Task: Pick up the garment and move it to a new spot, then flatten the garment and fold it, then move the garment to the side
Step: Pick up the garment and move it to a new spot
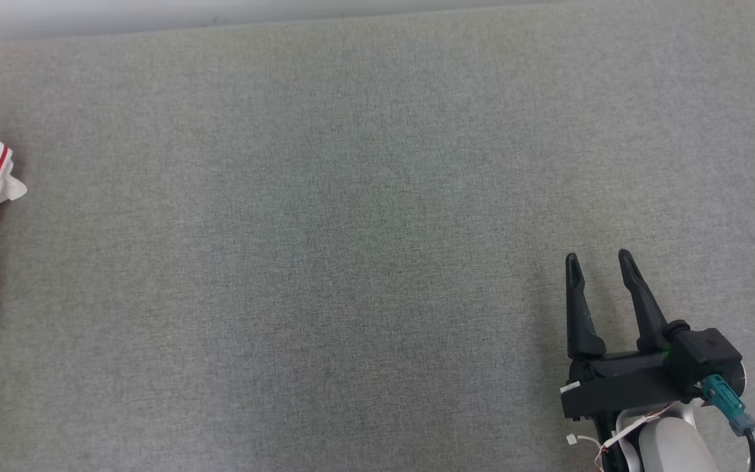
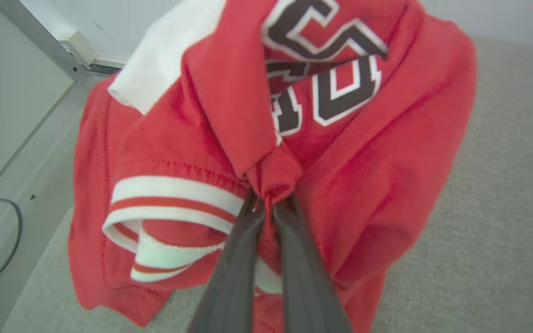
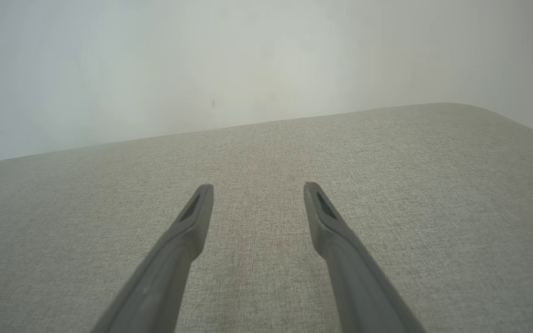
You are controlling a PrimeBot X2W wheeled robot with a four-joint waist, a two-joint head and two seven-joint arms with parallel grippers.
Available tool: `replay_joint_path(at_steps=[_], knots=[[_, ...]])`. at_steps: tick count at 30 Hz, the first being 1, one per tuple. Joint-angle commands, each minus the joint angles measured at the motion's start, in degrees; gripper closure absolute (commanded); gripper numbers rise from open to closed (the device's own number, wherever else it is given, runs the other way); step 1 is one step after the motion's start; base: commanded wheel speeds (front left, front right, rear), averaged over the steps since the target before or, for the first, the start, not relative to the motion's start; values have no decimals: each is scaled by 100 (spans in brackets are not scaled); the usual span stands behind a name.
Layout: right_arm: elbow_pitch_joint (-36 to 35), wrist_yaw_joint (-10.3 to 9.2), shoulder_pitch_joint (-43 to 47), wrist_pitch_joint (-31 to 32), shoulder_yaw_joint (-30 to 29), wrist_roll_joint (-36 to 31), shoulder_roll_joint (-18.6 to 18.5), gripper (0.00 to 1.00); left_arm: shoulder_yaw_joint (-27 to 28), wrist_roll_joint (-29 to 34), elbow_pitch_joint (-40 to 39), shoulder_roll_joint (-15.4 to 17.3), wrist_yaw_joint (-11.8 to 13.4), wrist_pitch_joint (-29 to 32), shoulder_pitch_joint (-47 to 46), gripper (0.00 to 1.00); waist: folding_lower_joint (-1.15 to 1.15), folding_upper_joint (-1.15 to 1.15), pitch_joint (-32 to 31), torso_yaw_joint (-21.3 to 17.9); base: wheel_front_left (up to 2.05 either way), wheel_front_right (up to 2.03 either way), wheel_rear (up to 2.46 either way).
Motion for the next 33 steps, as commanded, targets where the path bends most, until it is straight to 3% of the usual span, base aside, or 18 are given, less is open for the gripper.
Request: replay_joint_path(at_steps=[1,9,20,27,33], knots=[[9,-12,25,-4,-14,-30,9,0,-23,-25,27,44,8,-174,-97,100,0,0,-89,15,0,0,0],[89,-12,177,-4,-3,10,11,0,-329,22,-609,43,7,-1123,-561,100,0,0,-494,180,0,0,0],[237,-12,368,-4,119,208,7,0,-853,-76,-1845,116,6,-1446,-1048,100,0,0,-1019,-105,0,0,0],[317,-12,466,-4,231,336,8,0,-1139,-199,-2868,-197,14,-1184,-1267,100,0,0,-1225,-643,0,0,0],[342,-12,490,-3,312,396,7,0,-1476,-313,-3710,-775,116,-868,-1217,100,0,0,-1246,-1180,0,0,0]])
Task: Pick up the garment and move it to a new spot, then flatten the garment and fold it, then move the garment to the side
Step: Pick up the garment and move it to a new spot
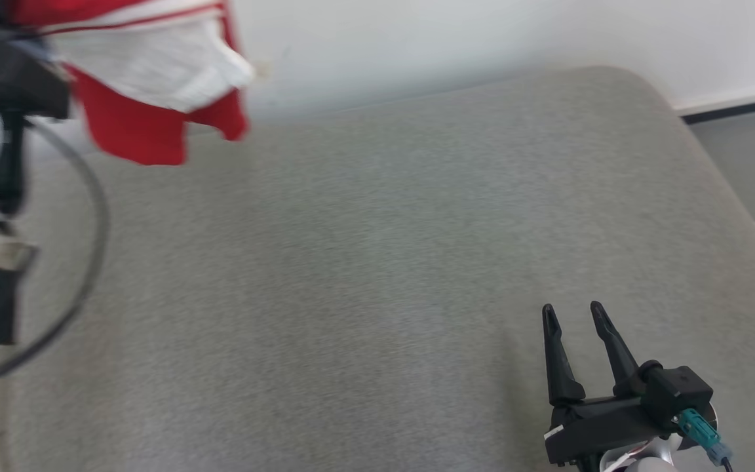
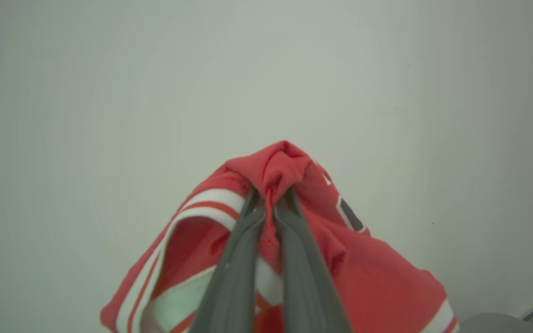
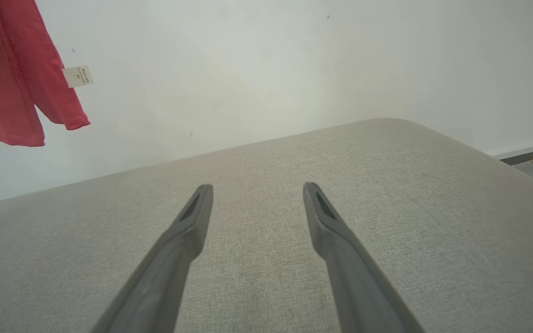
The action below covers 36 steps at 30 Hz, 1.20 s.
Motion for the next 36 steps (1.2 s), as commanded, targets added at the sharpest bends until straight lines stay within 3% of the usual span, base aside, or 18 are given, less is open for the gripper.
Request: replay_joint_path(at_steps=[1,8,15,25,32,33,34,36], knots=[[-1,-12,48,-4,-5,19,4,0,-93,-31,-164,-181,64,44,21,100,1,0,-65,-439,0,0,0],[-10,-12,26,-3,-32,56,8,0,-538,-142,-451,-947,243,134,361,100,1,0,70,-767,0,0,0],[-14,-12,35,-3,-28,123,10,0,-878,-172,-109,-1205,246,42,1214,100,1,0,204,-794,0,0,0],[60,-12,-53,-3,17,79,7,0,-1318,-189,1019,-1543,212,-358,2499,100,1,0,255,-624,0,0,0],[94,-12,-48,-3,-42,-32,8,0,-1599,-228,1614,-1782,153,-687,2839,100,1,0,131,-438,0,0,0],[97,-12,-30,-3,-50,-50,6,0,-1621,-240,1628,-1810,139,-774,2829,20,1,0,102,-404,0,0,0],[101,-12,-9,-3,-62,-53,4,0,-1645,-230,1628,-1827,135,-857,2800,0,1,0,63,-368,0,0,0],[96,-12,29,-3,-63,-64,7,0,-1673,-184,1569,-1855,146,-1001,2755,0,1,0,-8,-289,0,0,0]])
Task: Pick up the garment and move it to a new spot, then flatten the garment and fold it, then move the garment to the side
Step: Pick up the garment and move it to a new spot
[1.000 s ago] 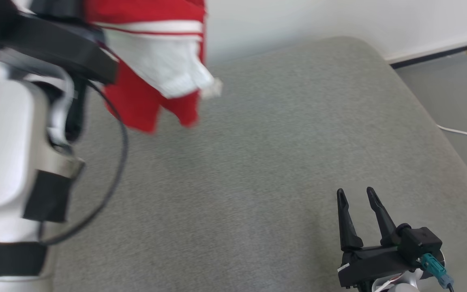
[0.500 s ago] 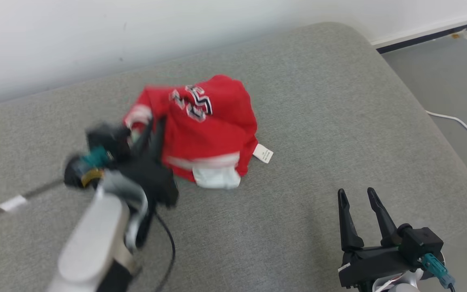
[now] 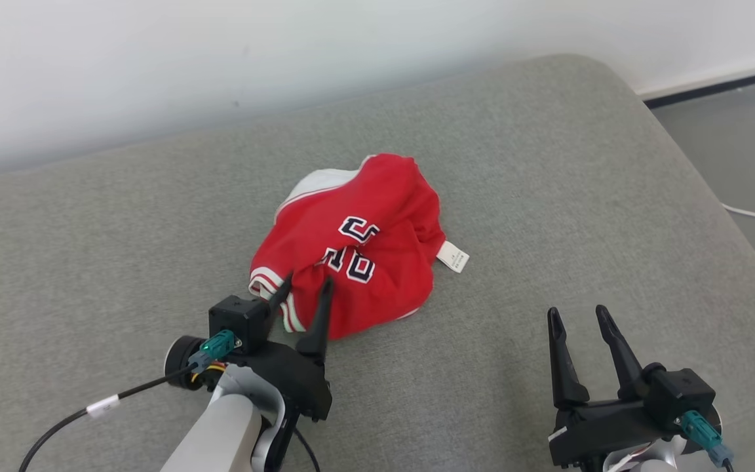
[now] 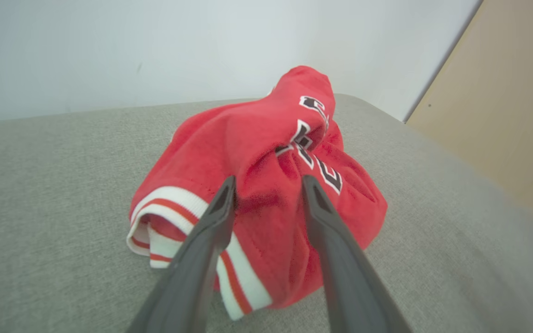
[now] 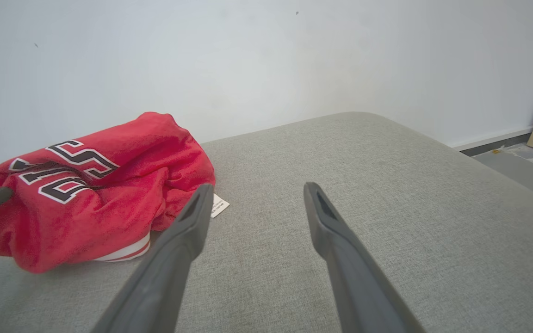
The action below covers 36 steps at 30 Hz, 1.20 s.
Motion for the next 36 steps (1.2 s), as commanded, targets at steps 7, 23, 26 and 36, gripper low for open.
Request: replay_joint_path(at_steps=[7,23,26,36], knots=[[-32,-12,201,-3,-22,-79,7,0,117,208,-523,134,76,-242,-24,0,0,0,-365,421,0,0,0],[-201,-12,463,-3,-89,-94,8,0,1567,789,-2324,805,543,-263,1456,0,0,0,-858,1124,0,0,0],[-226,-12,488,-3,-64,-116,7,0,1801,925,-2580,872,525,-263,1819,0,0,0,-904,1201,0,0,0],[-182,-12,594,-3,1,-183,7,0,2462,1272,-2964,688,588,-264,2865,0,0,0,-1008,1339,0,0,0]])
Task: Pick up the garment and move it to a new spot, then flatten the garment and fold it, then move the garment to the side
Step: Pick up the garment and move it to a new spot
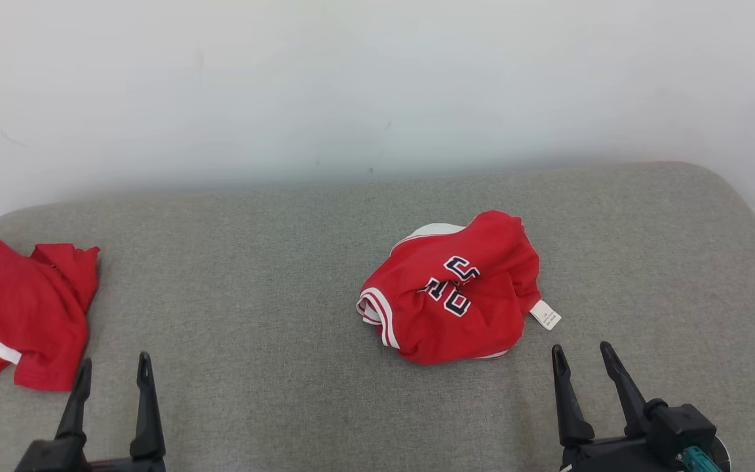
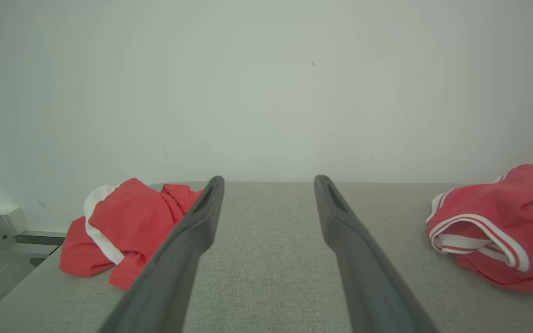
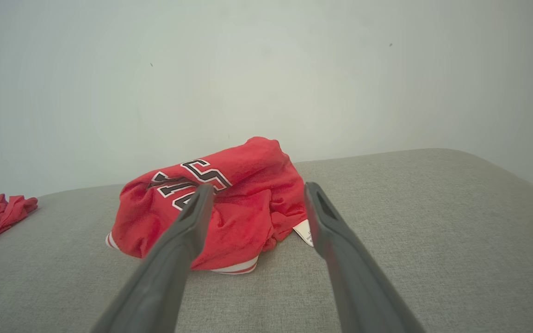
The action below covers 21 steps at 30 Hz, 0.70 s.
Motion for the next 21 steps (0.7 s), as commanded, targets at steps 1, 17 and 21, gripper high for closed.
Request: replay_joint_path(at_steps=[1,17,21], knots=[[21,-12,59,-3,7,-38,5,0,49,48,-39,-51,-7,-19,128,0,1,0,-16,22,0,0,0],[61,-12,175,-3,-37,-150,5,0,479,394,-157,-408,-381,-19,560,0,1,0,-56,110,0,0,0],[44,-12,181,-3,3,-146,5,0,529,499,-195,-472,-471,-19,608,0,1,0,-71,117,0,0,0]])
